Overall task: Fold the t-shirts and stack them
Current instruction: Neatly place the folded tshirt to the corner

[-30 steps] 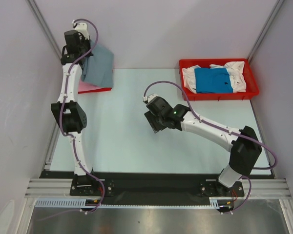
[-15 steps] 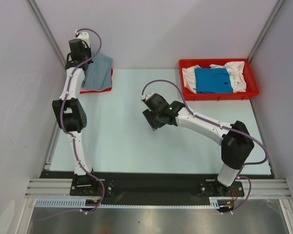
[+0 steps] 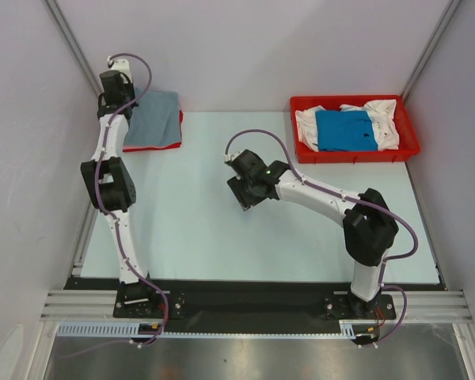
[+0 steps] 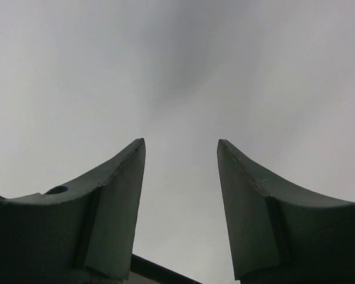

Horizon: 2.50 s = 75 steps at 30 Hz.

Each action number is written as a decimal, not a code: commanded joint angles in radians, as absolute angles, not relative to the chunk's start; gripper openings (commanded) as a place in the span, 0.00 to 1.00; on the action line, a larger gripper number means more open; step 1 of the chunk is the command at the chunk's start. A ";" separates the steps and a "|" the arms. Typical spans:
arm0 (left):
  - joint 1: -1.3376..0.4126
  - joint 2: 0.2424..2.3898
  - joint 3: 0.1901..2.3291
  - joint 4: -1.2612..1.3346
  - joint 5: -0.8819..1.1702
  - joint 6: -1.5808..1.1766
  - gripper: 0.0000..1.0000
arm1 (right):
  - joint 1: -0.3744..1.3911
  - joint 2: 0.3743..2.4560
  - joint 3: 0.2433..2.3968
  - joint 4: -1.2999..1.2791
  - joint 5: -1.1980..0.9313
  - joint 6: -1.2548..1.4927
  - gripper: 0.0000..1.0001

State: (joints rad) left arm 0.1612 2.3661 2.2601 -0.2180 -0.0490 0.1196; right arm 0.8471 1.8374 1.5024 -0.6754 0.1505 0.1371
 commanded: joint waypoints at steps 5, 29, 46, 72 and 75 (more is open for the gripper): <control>0.206 2.418 2.313 -0.158 -0.017 0.091 0.04 | 0.847 1.884 1.585 -0.673 0.124 0.149 0.56; 0.250 2.573 2.421 -0.003 -0.069 0.063 0.42 | 0.880 1.911 1.620 -0.726 0.135 0.209 0.56; 0.179 2.230 2.083 -0.165 0.260 -0.093 0.28 | 0.904 1.723 1.447 -0.678 0.110 0.270 0.56; -0.242 2.267 1.999 -0.385 -0.422 0.076 0.57 | 0.885 1.549 1.299 -0.678 0.147 0.344 0.57; -0.262 2.263 1.976 -0.338 -0.515 0.175 0.65 | 0.887 1.546 1.292 -0.667 0.140 0.351 0.57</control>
State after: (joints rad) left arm -0.2657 2.2623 1.9602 -0.3630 -0.3122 0.0307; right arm 0.8879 1.5871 1.2991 -0.6853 0.1268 0.3260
